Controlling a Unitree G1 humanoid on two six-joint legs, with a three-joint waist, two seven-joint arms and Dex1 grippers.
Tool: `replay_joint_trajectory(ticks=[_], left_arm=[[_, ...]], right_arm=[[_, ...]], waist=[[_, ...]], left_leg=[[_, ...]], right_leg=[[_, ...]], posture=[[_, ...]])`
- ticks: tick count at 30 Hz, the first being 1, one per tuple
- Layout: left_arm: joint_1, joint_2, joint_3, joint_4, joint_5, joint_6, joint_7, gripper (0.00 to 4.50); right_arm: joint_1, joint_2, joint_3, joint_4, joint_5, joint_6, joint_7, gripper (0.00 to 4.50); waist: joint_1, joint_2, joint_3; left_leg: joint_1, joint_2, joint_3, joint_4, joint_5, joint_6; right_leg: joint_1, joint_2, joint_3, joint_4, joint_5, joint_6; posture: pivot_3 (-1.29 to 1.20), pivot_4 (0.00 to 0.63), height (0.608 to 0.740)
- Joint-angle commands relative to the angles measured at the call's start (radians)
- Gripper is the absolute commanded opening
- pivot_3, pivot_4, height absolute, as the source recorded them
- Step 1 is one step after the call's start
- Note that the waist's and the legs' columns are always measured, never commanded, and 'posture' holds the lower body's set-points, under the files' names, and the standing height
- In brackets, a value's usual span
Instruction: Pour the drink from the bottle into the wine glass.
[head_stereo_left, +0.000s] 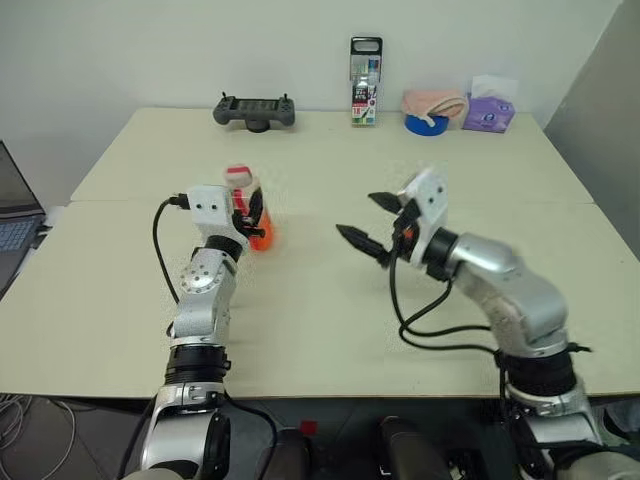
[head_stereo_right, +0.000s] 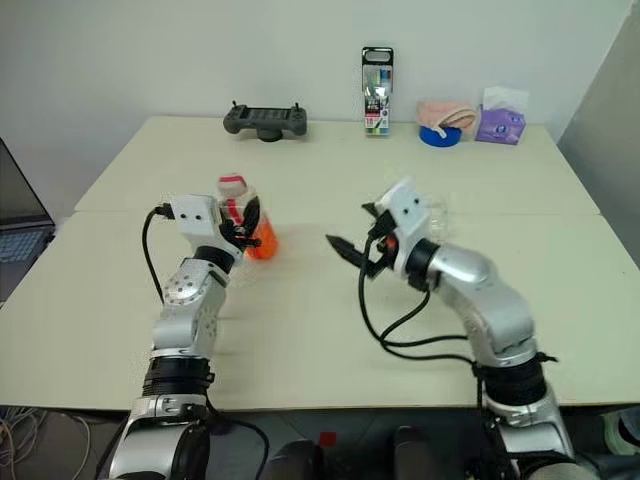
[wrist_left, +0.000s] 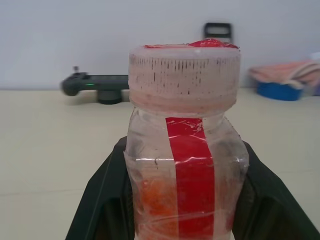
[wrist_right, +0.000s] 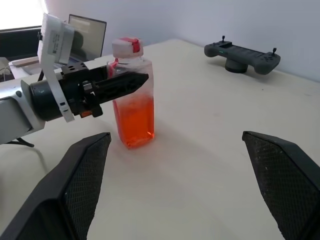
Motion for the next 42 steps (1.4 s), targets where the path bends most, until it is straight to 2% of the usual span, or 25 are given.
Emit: replay_joint_trajectory(ticks=[1, 6, 7, 17, 21, 24, 26, 29, 31, 33, 37, 42], left_arm=[[0.038, 0.045, -0.086, -0.206, -0.098, 0.080, -0.193, 1.85], [0.142, 0.117, -0.228, -0.448, -0.145, 0.190, -0.349, 1.85], [0.150, 0.123, -0.243, -0.460, -0.135, 0.185, -0.360, 1.85], [0.171, 0.086, -0.296, -0.489, -0.070, 0.150, -0.345, 1.85], [0.177, 0.079, -0.295, -0.475, -0.056, 0.144, -0.343, 1.85], [0.182, 0.077, -0.291, -0.473, -0.052, 0.146, -0.340, 1.85], [0.184, 0.076, -0.291, -0.473, -0.051, 0.145, -0.339, 1.85], [0.185, 0.073, -0.294, -0.469, -0.047, 0.145, -0.337, 1.85], [0.186, 0.073, -0.296, -0.471, -0.051, 0.151, -0.341, 1.85], [0.183, 0.072, -0.294, -0.480, -0.071, 0.169, -0.349, 1.85], [0.149, 0.068, -0.292, -0.471, -0.084, 0.180, -0.366, 1.85], [0.108, 0.058, -0.279, -0.451, -0.104, 0.191, -0.383, 1.84]], right_arm=[[-0.080, 0.020, -0.119, -0.083, 0.195, 0.145, 0.011, 4.50], [-0.082, -0.083, -0.051, -0.089, 0.174, 0.153, 0.041, 4.50], [-0.080, -0.089, -0.041, -0.087, 0.173, 0.146, 0.040, 4.50], [-0.072, -0.078, -0.014, -0.069, 0.179, 0.136, 0.005, 4.50], [-0.075, -0.065, -0.034, -0.066, 0.196, 0.134, -0.003, 3.57], [-0.075, -0.056, -0.045, -0.075, 0.213, 0.140, -0.008, 2.47], [-0.073, -0.057, -0.043, -0.079, 0.217, 0.140, -0.011, 2.46], [-0.066, -0.047, -0.048, -0.081, 0.223, 0.134, -0.026, 1.94], [-0.069, -0.054, -0.044, -0.074, 0.216, 0.121, -0.024, 1.85], [-0.084, -0.099, -0.009, -0.060, 0.198, 0.070, 0.052, 1.85], [-0.145, -0.229, 0.099, 0.043, 0.170, -0.072, 0.359, 1.85], [-0.255, -0.277, 0.216, 0.208, 0.116, -0.271, 0.705, 1.85]], waist=[[-0.002, 0.000, 0.000], [-0.003, 0.000, 0.000], [-0.003, 0.000, 0.000], [-0.002, 0.000, 0.001], [-0.002, 0.000, 0.001], [-0.002, 0.000, 0.001], [-0.001, 0.000, 0.001], [-0.002, 0.000, 0.001], [-0.002, 0.000, 0.001], [-0.002, 0.000, 0.001], [-0.002, 0.000, 0.001], [-0.004, 0.000, 0.001]], left_leg=[[0.000, 0.000, 0.000, 0.000, 0.000, 0.000], [0.000, 0.000, 0.001, -0.001, -0.001, 0.001], [0.000, 0.000, 0.001, -0.001, -0.001, 0.001], [0.001, 0.001, 0.001, 0.000, 0.000, 0.001], [0.001, 0.001, 0.001, 0.000, 0.000, 0.001], [0.000, 0.001, 0.001, 0.000, 0.000, 0.001], [0.000, 0.001, 0.001, 0.000, 0.000, 0.001], [0.000, 0.001, 0.001, 0.000, 0.000, 0.001], [0.000, 0.001, 0.001, 0.000, 0.000, 0.001], [0.000, 0.001, 0.001, 0.000, 0.000, 0.001], [0.000, 0.000, 0.002, 0.000, 0.000, 0.001], [0.001, 0.001, 0.002, 0.000, 0.000, 0.001]], right_leg=[[0.000, 0.000, 0.000, 0.000, 0.000, 0.000], [0.000, 0.000, 0.001, -0.001, 0.002, -0.004], [-0.001, 0.000, 0.001, -0.001, 0.000, 0.000], [0.000, 0.001, 0.001, 0.001, -0.001, -0.002], [0.000, 0.001, 0.001, 0.000, -0.002, -0.002], [-0.001, 0.001, 0.001, 0.000, -0.002, -0.002], [-0.001, 0.001, 0.001, 0.000, -0.002, -0.002], [0.000, 0.001, 0.001, 0.000, -0.002, -0.002], [-0.001, 0.001, 0.001, 0.001, -0.002, -0.002], [-0.001, 0.001, 0.001, 0.000, -0.002, -0.002], [0.000, 0.001, 0.001, -0.001, -0.002, -0.002], [0.000, 0.002, 0.001, 0.000, -0.002, -0.002]], posture=[[0.00, 0.150, 0.740], [0.00, 0.150, 0.740], [0.00, 0.150, 0.740], [0.00, 0.150, 0.740], [0.00, 0.150, 0.740], [0.00, 0.150, 0.740], [0.00, 0.150, 0.740], [0.00, 0.150, 0.740], [0.00, 0.150, 0.740], [0.00, 0.150, 0.740], [0.00, 0.150, 0.740], [0.00, 0.150, 0.740]])
